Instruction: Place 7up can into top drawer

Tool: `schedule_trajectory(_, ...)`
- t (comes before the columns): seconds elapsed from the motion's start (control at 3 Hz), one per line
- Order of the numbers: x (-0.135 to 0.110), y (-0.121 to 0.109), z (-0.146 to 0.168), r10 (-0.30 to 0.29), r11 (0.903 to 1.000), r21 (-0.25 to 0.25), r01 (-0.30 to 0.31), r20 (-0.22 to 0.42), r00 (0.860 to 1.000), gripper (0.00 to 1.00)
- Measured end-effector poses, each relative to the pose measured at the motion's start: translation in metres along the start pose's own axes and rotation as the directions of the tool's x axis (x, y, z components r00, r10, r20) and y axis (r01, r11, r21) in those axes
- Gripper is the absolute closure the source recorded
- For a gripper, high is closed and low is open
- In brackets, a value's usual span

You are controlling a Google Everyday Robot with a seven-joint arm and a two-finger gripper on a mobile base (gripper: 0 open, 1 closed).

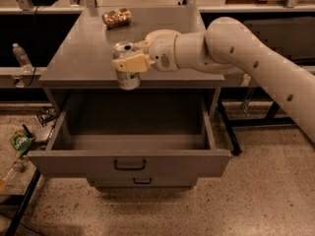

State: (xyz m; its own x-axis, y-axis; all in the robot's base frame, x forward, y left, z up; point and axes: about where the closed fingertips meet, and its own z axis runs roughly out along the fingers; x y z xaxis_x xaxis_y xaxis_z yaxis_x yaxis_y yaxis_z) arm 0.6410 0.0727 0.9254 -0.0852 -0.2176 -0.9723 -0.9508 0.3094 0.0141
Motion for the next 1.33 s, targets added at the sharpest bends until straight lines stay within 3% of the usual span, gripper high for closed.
schedule_trajectory(0.33, 0.031, 0.027, -0.01, -0.002, 0.9999, 0.01, 0.003, -0.055, 0.998, 1.0)
schedule_trajectory(0.67, 0.07, 0.048, -0.007, 0.011, 0.9986, 0.053, -0.007, -0.08, 0.997, 1.0)
schedule_trajectory(1.0, 0.117, 0.05, 0.013, 0.021, 0.9941, 0.108, -0.012, -0.084, 0.996, 1.0)
schedule_trajectory(1.33, 0.12, 0.03, 0.015, 0.024, 0.9813, 0.192, -0.012, -0.063, 0.998, 1.0)
